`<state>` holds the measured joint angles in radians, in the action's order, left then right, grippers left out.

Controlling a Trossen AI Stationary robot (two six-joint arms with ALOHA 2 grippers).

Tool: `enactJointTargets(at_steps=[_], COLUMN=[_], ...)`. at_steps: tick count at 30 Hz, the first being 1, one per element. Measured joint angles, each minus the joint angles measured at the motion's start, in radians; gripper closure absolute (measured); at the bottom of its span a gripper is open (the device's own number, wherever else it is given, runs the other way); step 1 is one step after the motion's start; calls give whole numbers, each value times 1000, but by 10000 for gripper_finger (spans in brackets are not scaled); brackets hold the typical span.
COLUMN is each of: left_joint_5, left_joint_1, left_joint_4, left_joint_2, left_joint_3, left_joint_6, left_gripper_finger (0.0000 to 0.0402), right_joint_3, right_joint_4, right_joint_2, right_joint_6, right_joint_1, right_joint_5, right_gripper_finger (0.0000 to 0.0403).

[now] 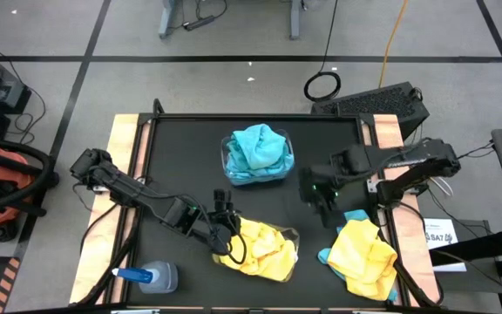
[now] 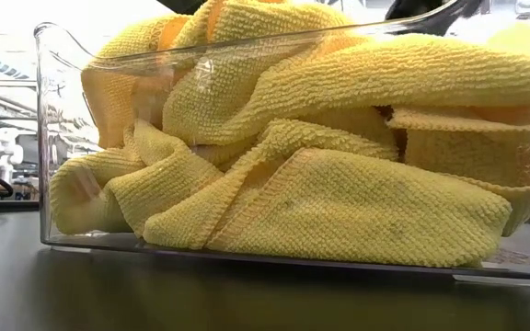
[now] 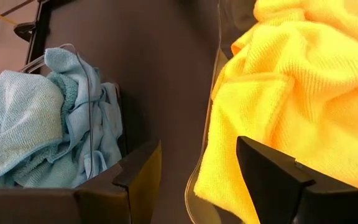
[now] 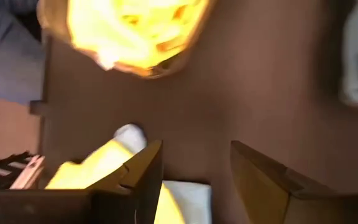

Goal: Sort microfiber towel by color & place in baskets
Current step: Put the yellow microfiber towel into the bottom transparent bin

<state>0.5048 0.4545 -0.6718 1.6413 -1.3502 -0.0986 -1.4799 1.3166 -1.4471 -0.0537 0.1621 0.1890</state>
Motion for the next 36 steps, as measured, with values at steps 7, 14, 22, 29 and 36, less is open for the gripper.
enactJointTargets(at_steps=[7, 14, 22, 29, 36], left_joint_5=[1, 2, 1, -50, -122], left_joint_1=[-3, -4, -15, -50, -89], left_joint_4=[20, 114, 240, 416, 556], left_joint_2=[0, 0, 0, 1, 4], left_joint_3=[0, 0, 14, 74, 120], left_joint_6=[7, 60, 145, 193, 223], left_gripper_finger=[186, 186, 186, 186, 186], right_joint_3=[0, 1, 100, 229, 327], right_joint_4=[5, 31, 26, 5, -36], right_joint_2=[0, 0, 0, 0, 0], right_joint_6=[-188, -401, -708, -965, -1176], right_joint_1=[196, 385, 565, 691, 805], right_joint_5=[-16, -161, -190, -141, -85], right_gripper_finger=[227, 227, 227, 227, 227])
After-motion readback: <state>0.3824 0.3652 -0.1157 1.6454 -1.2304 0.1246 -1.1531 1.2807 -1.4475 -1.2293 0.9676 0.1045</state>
